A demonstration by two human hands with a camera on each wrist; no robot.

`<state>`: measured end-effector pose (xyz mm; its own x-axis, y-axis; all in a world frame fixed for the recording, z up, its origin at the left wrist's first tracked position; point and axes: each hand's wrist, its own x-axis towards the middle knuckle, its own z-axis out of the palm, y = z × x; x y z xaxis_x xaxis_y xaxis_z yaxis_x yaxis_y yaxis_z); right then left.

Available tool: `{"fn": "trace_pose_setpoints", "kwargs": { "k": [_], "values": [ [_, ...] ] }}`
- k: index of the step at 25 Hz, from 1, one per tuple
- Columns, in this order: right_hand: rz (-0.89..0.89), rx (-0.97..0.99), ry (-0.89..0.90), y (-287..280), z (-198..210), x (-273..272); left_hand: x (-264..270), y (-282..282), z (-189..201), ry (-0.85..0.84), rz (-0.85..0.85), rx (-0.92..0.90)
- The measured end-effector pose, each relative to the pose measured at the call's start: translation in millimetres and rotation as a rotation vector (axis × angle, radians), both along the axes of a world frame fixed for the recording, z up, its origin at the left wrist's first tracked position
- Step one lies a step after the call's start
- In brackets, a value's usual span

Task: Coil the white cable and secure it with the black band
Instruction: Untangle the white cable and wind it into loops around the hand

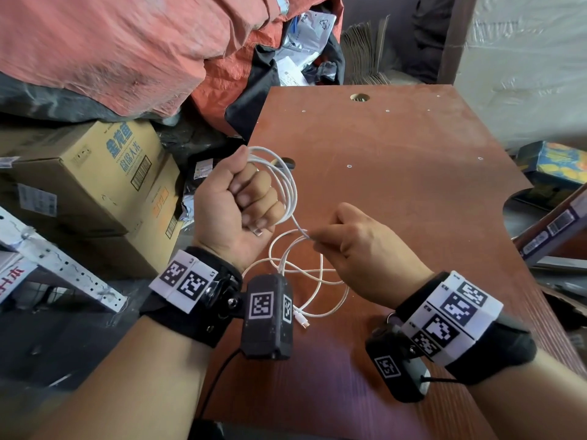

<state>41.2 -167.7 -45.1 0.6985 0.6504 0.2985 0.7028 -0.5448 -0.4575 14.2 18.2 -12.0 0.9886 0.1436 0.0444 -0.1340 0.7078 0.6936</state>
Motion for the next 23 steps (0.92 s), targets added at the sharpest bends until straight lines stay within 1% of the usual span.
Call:
{"fn": "trace_pose_setpoints", "kwargs": {
  "k": [3, 8, 11, 13, 15, 18, 19, 21, 23],
  "values": [
    [-0.019, -0.051, -0.03, -1, 3, -2, 2, -2, -1, 0.004, 0.008, 0.039],
    [-0.022, -0.09, -0.04, -1, 5, -2, 3, -7, -4, 0.051, 0.045, 0.109],
    [-0.012, -0.091, -0.074, 0, 5, -2, 3, -14, -1, 0.047, 0.074, 0.145],
    [0.019, -0.052, -0.093, 1, 5, -2, 4, -19, -1, 0.042, 0.085, 0.193],
    [0.046, 0.035, -0.068, 2, 4, 0, 5, -22, -4, 0.025, 0.063, 0.269],
    [0.09, 0.176, 0.027, 3, 5, 2, 5, -23, -11, 0.005, 0.016, 0.48],
    [0.116, 0.206, 0.05, 4, 7, 1, 4, -23, -12, 0.009, 0.004, 0.524],
    [0.145, 0.235, 0.069, 5, 8, -2, 4, -24, -14, 0.015, -0.01, 0.579],
    [0.133, 0.257, 0.088, 5, 9, -3, 4, -25, -16, 0.021, -0.011, 0.648]
  ]
}}
